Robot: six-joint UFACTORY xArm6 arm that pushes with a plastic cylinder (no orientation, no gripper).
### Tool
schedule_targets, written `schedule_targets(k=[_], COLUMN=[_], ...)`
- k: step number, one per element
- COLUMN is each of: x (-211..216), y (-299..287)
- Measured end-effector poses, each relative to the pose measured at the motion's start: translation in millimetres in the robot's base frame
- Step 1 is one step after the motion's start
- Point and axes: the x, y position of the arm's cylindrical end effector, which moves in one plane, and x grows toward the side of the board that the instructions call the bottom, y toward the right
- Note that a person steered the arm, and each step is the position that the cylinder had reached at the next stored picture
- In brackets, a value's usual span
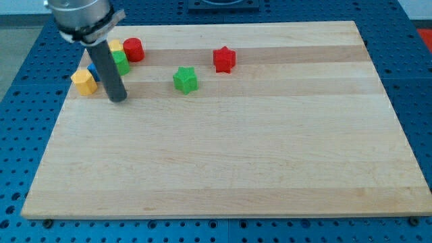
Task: Slide the green circle towards the green star
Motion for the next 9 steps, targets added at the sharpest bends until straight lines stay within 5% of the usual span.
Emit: schedule_targets(k=[1, 2, 6, 9], x=[47, 41, -99, -101], y=[-56, -103, -104, -67])
